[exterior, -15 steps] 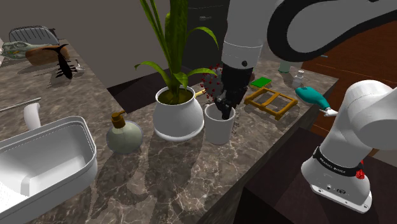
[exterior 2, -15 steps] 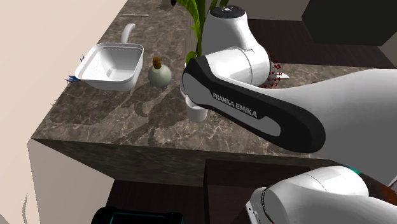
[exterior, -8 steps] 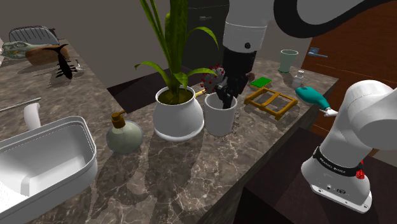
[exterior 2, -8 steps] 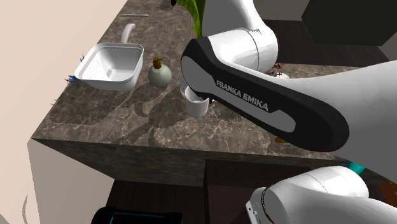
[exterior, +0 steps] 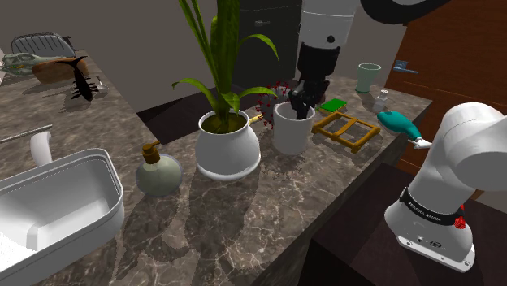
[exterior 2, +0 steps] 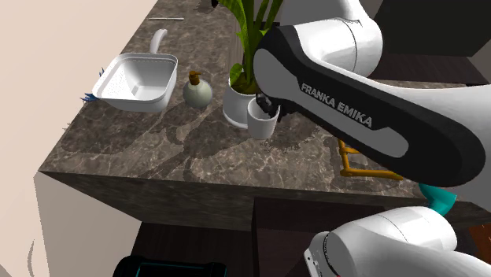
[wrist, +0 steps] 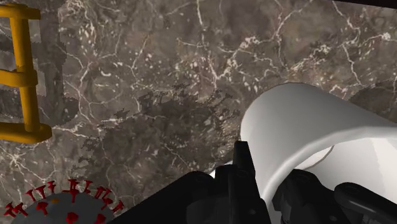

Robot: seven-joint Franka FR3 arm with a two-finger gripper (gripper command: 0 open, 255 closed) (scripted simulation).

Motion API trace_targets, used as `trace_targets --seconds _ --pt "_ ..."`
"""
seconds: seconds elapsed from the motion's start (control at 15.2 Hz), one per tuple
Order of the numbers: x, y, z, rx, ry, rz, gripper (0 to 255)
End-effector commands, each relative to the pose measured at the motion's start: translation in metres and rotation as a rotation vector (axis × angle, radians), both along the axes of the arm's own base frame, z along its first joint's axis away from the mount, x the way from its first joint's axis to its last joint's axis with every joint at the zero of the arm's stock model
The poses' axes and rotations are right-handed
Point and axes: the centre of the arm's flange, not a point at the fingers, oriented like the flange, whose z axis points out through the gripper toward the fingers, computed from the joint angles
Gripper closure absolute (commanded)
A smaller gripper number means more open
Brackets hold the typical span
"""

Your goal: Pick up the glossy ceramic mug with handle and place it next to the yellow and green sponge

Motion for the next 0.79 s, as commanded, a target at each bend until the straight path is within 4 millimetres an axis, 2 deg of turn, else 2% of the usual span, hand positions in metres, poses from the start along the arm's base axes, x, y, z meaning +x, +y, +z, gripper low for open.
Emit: trace_targets --seconds 0.0,0.73 --pt "-0.001 -0.026 0.001 0.000 0.000 0.002 255" --pt "0.006 -0.171 0.001 0.000 0.000 0.002 255"
